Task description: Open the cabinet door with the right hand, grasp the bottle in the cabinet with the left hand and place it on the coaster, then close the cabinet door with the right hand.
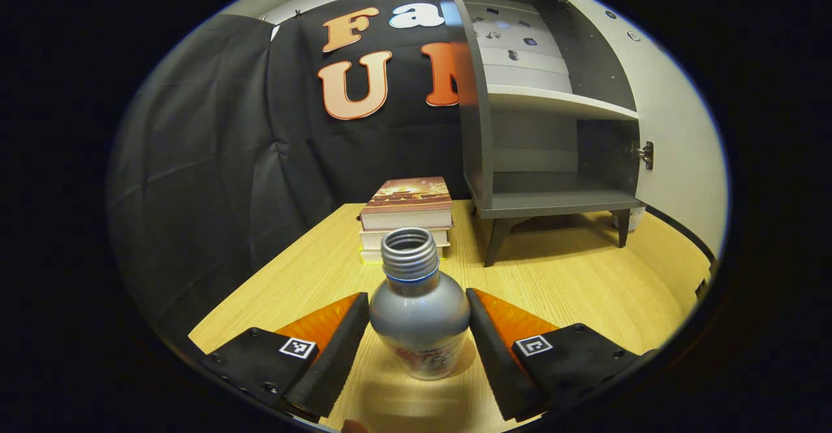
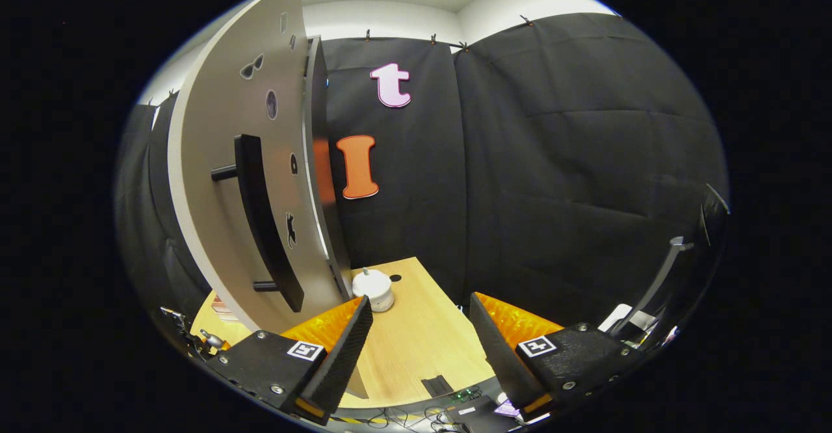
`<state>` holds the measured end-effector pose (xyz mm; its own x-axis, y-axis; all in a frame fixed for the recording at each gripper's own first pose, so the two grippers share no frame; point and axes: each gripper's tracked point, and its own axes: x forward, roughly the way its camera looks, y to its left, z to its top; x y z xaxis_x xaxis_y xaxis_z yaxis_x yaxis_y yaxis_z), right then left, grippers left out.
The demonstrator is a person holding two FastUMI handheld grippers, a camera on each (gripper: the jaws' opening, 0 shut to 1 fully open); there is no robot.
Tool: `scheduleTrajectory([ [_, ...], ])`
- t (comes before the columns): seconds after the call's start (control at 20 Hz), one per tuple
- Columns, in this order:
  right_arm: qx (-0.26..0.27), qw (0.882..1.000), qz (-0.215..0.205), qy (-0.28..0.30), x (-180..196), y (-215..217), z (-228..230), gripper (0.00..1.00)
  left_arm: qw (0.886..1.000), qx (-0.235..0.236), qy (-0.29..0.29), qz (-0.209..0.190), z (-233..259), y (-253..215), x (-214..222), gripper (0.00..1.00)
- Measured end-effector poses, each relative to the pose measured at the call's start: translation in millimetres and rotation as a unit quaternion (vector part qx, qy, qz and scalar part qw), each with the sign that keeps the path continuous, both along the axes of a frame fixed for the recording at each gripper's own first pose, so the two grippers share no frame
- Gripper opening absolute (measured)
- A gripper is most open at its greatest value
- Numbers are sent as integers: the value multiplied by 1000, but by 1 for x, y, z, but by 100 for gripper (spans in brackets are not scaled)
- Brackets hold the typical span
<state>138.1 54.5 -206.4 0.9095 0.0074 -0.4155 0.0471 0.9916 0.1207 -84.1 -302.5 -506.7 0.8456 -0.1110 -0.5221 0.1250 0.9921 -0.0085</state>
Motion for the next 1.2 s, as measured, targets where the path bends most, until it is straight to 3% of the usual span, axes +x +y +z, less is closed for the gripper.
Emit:
scheduleTrajectory([
  [0.25,14,1000,6,2,0,3,-1,93,1000,11,-9,-9,15,-2,5,95],
  [0.3,16,1000,7,4,0,3,-2,99,1000,15,-13,-9,19,-1,7,96],
  [0.4,18,1000,12,5,0,4,-3,99,1000,15,-16,-8,28,-1,11,96],
  [0.45,17,1000,15,4,0,4,-3,93,1000,11,-15,-6,31,-1,11,96],
  [0.65,12,1000,26,-1,3,5,-2,99,1000,1,-30,3,63,1,22,96],
  [0.75,13,999,34,-5,3,7,-2,93,999,3,-38,-1,79,1,27,96],
  [1.2,44,996,80,-5,5,27,-4,93,994,-6,-106,-12,221,6,51,95],
])
